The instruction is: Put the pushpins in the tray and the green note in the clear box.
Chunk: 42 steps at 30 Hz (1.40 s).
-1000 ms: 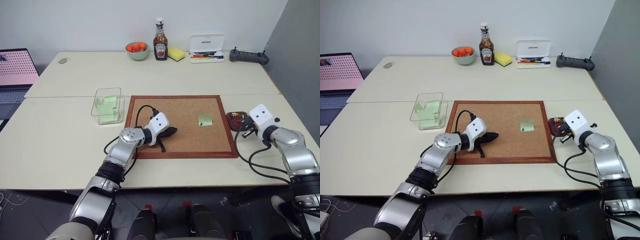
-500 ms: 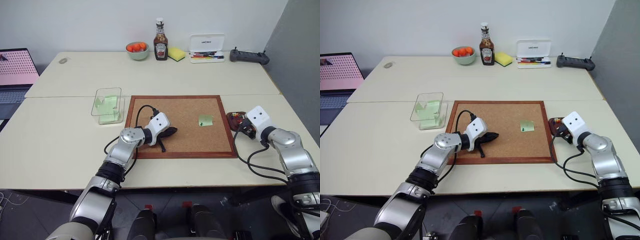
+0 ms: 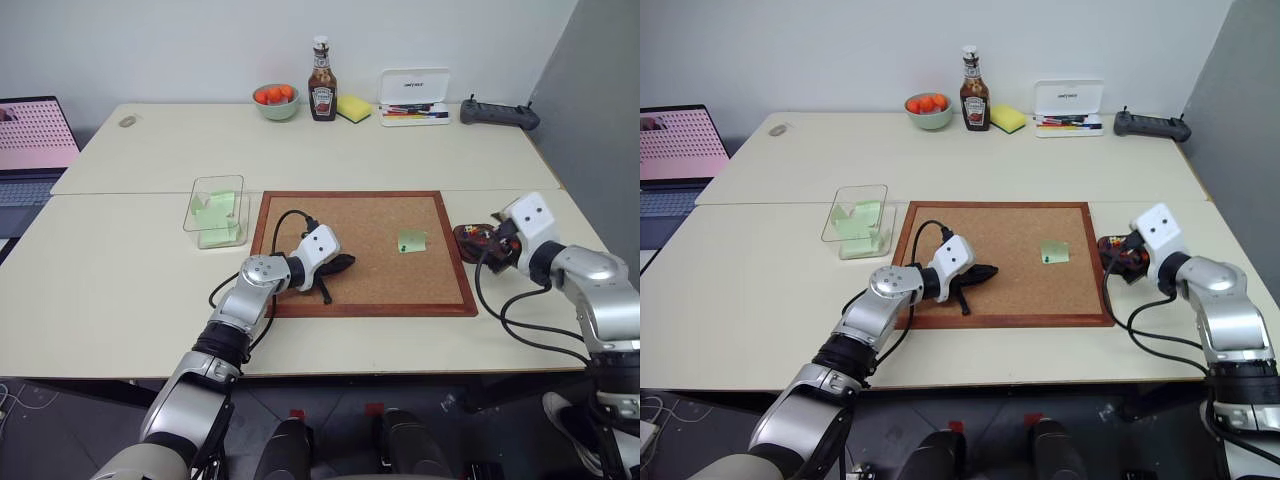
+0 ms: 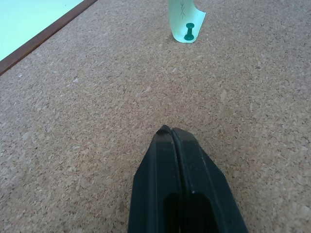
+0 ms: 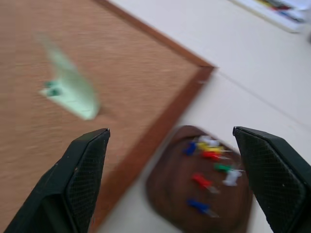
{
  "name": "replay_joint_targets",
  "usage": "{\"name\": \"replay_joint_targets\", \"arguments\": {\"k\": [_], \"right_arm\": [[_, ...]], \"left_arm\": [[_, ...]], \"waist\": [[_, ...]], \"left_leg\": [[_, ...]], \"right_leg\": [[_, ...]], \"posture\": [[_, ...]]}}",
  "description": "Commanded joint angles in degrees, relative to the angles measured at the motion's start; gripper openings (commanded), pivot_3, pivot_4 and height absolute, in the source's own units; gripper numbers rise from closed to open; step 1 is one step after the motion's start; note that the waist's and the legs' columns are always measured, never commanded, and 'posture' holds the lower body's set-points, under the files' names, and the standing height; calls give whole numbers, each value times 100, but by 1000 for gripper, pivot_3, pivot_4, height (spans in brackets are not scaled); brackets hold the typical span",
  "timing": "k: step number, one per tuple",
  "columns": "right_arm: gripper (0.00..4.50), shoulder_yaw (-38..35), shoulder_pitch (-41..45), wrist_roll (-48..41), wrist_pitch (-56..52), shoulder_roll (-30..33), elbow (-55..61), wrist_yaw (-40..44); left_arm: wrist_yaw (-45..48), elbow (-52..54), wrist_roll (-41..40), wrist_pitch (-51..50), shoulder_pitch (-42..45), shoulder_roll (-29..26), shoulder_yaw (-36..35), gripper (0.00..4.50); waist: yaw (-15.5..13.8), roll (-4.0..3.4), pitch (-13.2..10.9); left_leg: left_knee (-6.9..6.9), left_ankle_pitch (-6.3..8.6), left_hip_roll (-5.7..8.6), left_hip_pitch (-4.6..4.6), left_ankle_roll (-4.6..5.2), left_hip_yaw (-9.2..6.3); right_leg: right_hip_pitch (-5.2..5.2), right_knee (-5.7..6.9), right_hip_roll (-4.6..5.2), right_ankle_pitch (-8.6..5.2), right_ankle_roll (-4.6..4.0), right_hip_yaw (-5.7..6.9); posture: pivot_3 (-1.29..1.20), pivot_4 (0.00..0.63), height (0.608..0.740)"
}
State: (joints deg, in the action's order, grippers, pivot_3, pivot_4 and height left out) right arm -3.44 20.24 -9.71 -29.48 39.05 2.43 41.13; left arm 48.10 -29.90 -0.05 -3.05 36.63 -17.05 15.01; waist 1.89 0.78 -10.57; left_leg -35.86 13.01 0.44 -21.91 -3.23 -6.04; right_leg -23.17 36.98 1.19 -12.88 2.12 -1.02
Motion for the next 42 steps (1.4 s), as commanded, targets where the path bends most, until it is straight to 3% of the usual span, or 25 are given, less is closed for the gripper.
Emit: {"name": "replay_joint_targets", "arguments": {"k": [1, 7, 21, 24, 42], "right_arm": [[4309, 168, -41, -356, -345, -131, 622, 232], [4309, 696, 218, -324, -446, -585, 562, 176], [4309, 920, 1028, 131, 381, -1378, -1108, -259], [3885, 904, 1080, 165, 468, -1417, -1260, -271], [86, 851, 1109, 209, 650, -1478, -1420, -320]], "left_arm": [[17, -373, 267, -123, -175, -40, 192, 0], [44, -348, 289, -116, -192, -55, 223, 0], [2, -301, 293, -130, -219, -62, 219, 0], [-1, -294, 294, -129, -220, -63, 221, 0], [-7, -288, 309, -127, -234, -63, 235, 0]], "waist": [[2, 0, 0], [3, 1, 1], [-1, 0, 2], [-1, -1, 2], [0, -1, 2]], "left_leg": [[0, 0, -1, 1, 0, -1], [0, 0, -2, 2, 0, -2], [2, 0, 0, 1, 0, -4], [2, 0, -1, 3, 0, -4], [2, 0, -1, 2, 0, -4]], "right_leg": [[0, 1, 0, 0, 0, 1], [0, 1, -1, 0, 0, 3], [-1, 1, 0, 0, 0, 4], [-1, 3, -1, 0, 0, 5], [-1, 4, -1, 0, -1, 5]], "posture": [[0, 150, 740], [0, 150, 740], [0, 150, 740], [0, 150, 740], [0, 150, 740]]}}
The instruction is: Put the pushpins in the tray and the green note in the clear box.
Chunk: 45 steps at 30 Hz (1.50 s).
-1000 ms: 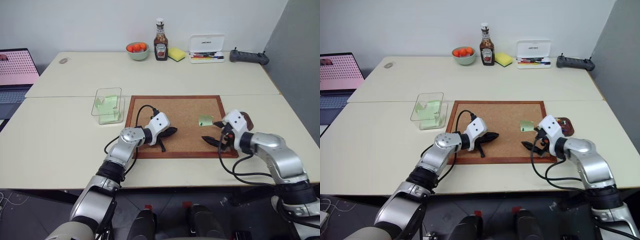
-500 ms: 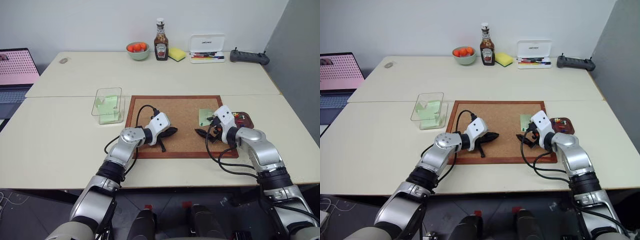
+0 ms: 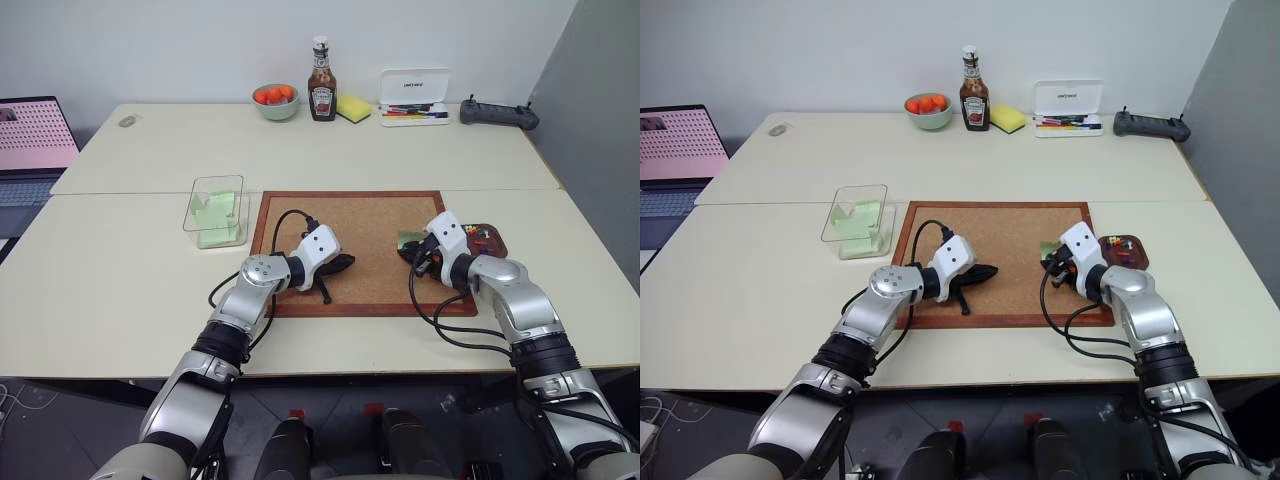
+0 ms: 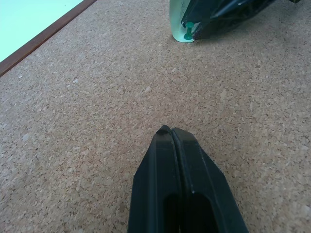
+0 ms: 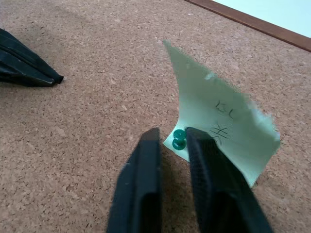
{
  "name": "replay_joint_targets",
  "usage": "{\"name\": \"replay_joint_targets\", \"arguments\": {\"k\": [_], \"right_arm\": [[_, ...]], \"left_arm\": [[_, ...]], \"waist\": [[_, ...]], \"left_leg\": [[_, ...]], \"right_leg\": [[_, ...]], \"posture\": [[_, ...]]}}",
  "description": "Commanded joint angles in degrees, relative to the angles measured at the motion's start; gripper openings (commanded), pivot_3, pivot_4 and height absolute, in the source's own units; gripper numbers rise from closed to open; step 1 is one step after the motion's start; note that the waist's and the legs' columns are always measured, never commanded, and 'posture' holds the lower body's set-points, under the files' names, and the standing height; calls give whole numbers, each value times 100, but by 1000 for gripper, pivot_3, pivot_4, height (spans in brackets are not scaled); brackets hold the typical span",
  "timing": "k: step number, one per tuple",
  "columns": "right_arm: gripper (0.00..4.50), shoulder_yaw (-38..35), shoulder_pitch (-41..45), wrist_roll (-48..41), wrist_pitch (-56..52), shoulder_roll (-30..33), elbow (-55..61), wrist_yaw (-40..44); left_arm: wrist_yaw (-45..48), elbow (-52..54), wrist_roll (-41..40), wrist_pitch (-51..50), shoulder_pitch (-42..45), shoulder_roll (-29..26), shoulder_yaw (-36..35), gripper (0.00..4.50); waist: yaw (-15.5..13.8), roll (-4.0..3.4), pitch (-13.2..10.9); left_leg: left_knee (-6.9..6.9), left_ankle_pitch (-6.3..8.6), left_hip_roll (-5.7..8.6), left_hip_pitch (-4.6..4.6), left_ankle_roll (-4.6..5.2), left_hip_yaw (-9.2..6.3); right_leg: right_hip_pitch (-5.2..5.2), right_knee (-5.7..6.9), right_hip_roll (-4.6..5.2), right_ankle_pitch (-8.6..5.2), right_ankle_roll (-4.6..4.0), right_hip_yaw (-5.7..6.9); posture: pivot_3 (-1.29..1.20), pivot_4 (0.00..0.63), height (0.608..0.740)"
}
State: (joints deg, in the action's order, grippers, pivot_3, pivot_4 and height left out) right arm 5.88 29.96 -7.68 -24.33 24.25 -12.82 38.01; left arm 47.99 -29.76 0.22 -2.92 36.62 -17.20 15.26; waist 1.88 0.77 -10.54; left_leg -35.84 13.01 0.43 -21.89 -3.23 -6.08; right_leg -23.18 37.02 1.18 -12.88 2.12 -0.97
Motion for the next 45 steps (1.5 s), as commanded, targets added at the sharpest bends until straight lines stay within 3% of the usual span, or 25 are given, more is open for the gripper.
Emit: {"name": "replay_joint_targets", "arguments": {"k": [1, 21, 30, 38, 45], "right_arm": [[86, -86, 134, 6, 138, 4, 117, -9], [86, -203, 224, -232, -7, 297, 1325, 322], [86, -252, 47, -262, -66, 429, 1551, 333], [86, -785, -486, -167, -124, 1280, 1652, 349], [86, -409, -542, 847, 343, 1981, 647, -53]], "left_arm": [[4, -298, 282, -142, -238, -50, 211, 0], [-58, -291, 284, -149, -261, -23, 202, 0], [-170, -123, -17, -203, -246, 73, -131, 0], [-133, 11, -21, -277, -346, 43, -139, 0], [-74, -77, 57, -249, -340, 31, -37, 0]], "waist": [[0, 0, 0], [0, 2, 1], [-3, 2, 1], [-3, 6, -2], [20, 6, -1]], "left_leg": [[0, 0, 0, 0, 0, 0], [0, 0, 0, -1, 0, -2], [-2, 0, 0, -2, 0, -2], [2, 0, 1, -5, 0, -2], [3, 0, 0, -2, 0, 7]], "right_leg": [[0, 0, 0, 0, 0, 1], [0, -2, 0, 0, 0, 2], [-1, -1, 1, 0, 0, 1], [-3, -4, 2, -1, -1, 1], [-4, -6, 2, -1, -1, -3]], "posture": [[0, 150, 740], [0, 150, 740], [0, 150, 740], [0, 150, 740], [0, 150, 740]]}}
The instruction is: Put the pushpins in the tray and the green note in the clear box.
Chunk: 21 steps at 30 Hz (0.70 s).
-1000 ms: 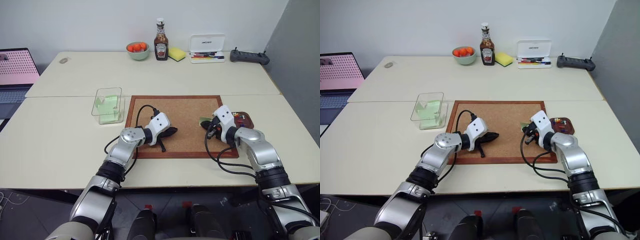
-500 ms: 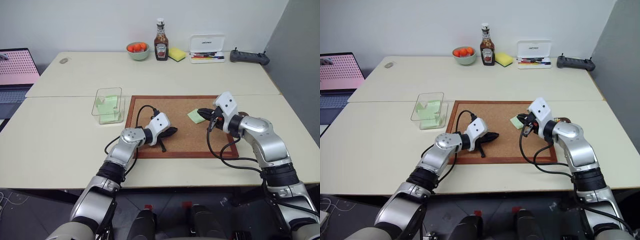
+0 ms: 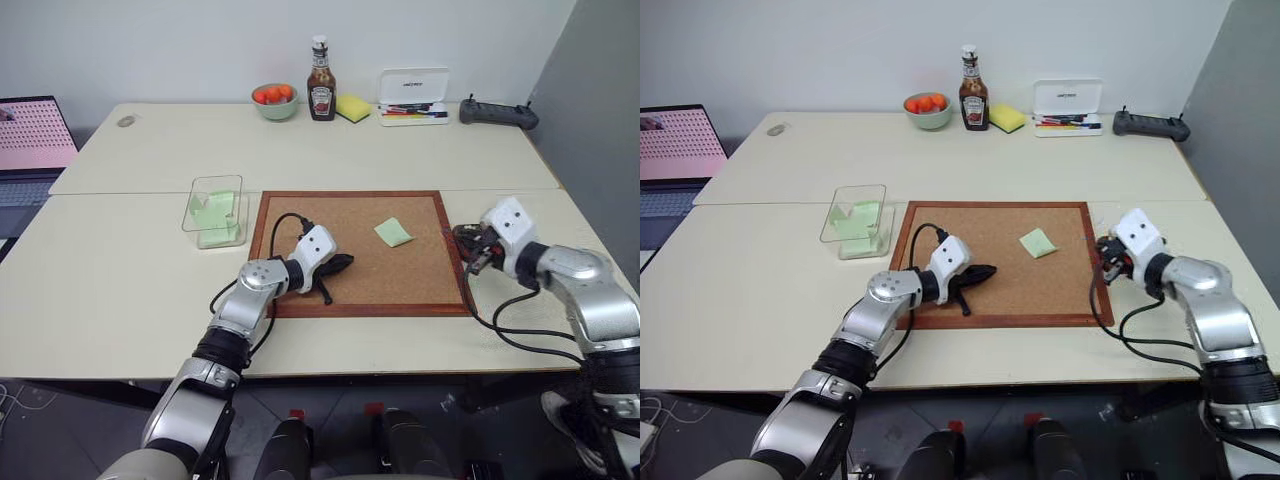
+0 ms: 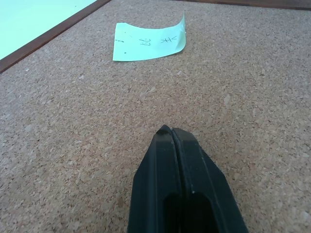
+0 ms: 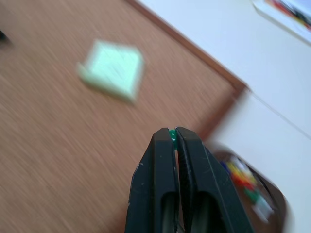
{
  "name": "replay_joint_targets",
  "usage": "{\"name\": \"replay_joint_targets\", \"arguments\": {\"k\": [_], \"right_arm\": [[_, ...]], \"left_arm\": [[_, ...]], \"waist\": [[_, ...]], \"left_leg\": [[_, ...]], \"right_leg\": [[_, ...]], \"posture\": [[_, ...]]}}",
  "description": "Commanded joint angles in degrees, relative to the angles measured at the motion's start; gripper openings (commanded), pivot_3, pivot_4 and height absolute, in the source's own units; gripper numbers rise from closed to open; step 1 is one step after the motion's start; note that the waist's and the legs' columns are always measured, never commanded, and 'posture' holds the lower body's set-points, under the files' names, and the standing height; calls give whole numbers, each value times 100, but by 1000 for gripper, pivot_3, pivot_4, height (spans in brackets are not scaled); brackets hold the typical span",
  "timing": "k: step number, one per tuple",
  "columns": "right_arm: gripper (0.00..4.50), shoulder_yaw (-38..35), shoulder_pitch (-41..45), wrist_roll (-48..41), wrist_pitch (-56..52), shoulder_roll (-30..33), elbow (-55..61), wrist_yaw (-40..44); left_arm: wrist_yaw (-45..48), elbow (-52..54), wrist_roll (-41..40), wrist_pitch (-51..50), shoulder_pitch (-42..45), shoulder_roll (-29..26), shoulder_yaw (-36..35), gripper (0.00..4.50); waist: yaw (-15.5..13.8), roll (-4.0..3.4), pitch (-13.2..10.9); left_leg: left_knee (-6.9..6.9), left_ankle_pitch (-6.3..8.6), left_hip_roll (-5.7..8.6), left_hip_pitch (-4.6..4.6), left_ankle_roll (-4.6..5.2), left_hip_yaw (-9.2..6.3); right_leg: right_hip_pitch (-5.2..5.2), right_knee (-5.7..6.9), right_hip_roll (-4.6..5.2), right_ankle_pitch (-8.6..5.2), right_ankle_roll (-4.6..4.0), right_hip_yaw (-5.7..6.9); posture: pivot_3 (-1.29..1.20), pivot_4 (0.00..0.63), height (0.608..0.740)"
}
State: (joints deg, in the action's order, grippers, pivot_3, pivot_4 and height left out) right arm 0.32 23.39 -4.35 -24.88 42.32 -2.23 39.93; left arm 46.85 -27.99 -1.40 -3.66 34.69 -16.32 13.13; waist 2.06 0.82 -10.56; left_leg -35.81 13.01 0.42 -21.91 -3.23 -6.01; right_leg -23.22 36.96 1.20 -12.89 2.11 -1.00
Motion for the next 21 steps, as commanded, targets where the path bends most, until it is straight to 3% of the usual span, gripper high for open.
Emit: {"name": "replay_joint_targets", "arguments": {"k": [1, 9, 10, 12, 21], "right_arm": [[86, 241, 153, 689, 549, 207, -603, -328], [86, 438, 492, 1159, 1113, 56, -1524, -694], [506, 427, 515, 1161, 1132, 40, -1575, -704], [646, 404, 560, 1164, 1157, 22, -1639, -711], [2581, 194, 511, 966, 1022, 25, -1410, -617]], "left_arm": [[39, -259, 224, -170, -145, -53, 182, 0], [25, -172, 208, -202, -206, -51, 190, 0], [28, -155, 208, -207, -220, -59, 190, 0], [31, -122, 212, -220, -247, -81, 188, 0], [48, -93, 231, -229, -274, -113, 208, 0]], "waist": [[4, 0, 0], [0, 1, -1], [0, 1, -1], [0, 1, 0], [4, 1, 0]], "left_leg": [[0, 0, -1, 1, 0, 0], [-2, 0, 1, -1, 0, 3], [-2, 0, 1, -1, 0, 3], [0, 0, 1, -1, 0, 2], [1, 0, 0, 0, 0, 2]], "right_leg": [[0, 0, -1, 0, 0, 0], [0, 0, -1, 1, 1, -3], [0, 0, -1, 1, 1, -3], [0, 0, -1, 0, 1, -3], [0, 0, -1, 0, 0, -3]], "posture": [[0, 150, 740], [0, 150, 740], [0, 150, 740], [0, 150, 740], [0, 150, 740]]}}
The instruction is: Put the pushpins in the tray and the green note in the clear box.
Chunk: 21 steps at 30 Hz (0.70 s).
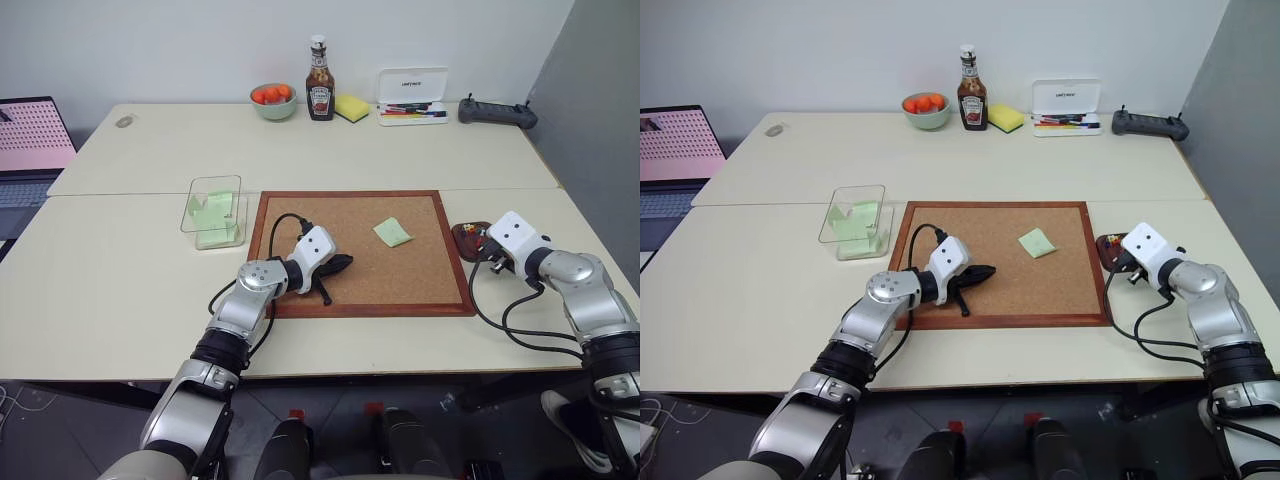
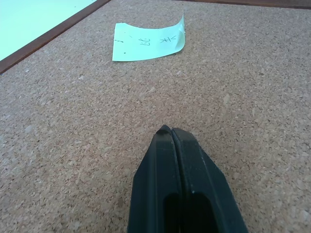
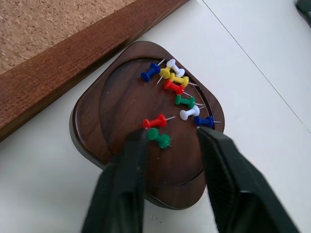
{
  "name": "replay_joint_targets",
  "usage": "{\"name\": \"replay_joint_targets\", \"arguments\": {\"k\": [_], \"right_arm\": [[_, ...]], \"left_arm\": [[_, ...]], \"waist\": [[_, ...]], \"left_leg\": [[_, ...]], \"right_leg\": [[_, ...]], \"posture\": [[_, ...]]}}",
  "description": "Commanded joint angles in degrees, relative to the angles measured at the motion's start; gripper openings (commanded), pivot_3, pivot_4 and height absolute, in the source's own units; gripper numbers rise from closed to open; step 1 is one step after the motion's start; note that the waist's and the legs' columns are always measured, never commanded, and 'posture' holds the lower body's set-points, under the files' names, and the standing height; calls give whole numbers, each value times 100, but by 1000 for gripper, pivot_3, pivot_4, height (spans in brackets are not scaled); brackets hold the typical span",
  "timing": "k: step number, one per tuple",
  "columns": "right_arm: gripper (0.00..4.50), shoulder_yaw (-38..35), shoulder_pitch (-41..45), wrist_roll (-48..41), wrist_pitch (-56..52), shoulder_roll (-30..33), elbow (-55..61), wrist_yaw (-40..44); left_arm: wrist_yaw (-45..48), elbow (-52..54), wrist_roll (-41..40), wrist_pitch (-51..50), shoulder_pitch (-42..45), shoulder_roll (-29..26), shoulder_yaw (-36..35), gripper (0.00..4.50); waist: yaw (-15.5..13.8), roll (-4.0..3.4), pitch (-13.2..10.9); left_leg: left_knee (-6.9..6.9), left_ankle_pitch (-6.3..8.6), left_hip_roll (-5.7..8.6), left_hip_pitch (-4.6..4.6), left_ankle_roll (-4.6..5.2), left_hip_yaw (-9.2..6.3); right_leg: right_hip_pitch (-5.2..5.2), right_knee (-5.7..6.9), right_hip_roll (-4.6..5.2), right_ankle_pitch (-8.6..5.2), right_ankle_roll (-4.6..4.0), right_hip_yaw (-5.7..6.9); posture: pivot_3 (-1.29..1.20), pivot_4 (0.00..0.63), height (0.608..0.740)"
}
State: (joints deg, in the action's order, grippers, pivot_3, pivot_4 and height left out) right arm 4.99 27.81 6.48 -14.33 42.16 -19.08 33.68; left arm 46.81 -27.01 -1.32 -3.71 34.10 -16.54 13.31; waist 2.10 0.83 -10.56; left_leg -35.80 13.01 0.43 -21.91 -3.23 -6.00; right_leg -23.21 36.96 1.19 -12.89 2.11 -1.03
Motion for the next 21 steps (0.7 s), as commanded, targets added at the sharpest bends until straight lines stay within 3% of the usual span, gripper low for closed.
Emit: {"name": "replay_joint_targets", "arguments": {"k": [1, 10, 21], "right_arm": [[2792, -297, 67, -128, -46, 50, 304, 9], [4461, -333, 83, -118, -96, 189, 423, 131], [4461, -542, -87, -720, -423, 244, 1323, 837]], "left_arm": [[54, -197, 225, -221, -211, -91, 190, 0], [64, -236, 232, -197, -191, -93, 196, 0], [96, -264, 205, -208, -172, -114, 170, 0]], "waist": [[0, 0, 0], [0, 0, 0], [4, 0, 0]], "left_leg": [[0, 0, 0, 0, 0, 0], [0, 0, 0, 0, 0, 0], [0, 0, 0, 0, 0, -1]], "right_leg": [[0, 0, 0, 0, 0, 0], [0, 0, 0, 0, 0, 0], [0, 0, 0, 0, 0, 0]], "posture": [[0, 150, 740], [0, 150, 740], [0, 150, 740]]}}
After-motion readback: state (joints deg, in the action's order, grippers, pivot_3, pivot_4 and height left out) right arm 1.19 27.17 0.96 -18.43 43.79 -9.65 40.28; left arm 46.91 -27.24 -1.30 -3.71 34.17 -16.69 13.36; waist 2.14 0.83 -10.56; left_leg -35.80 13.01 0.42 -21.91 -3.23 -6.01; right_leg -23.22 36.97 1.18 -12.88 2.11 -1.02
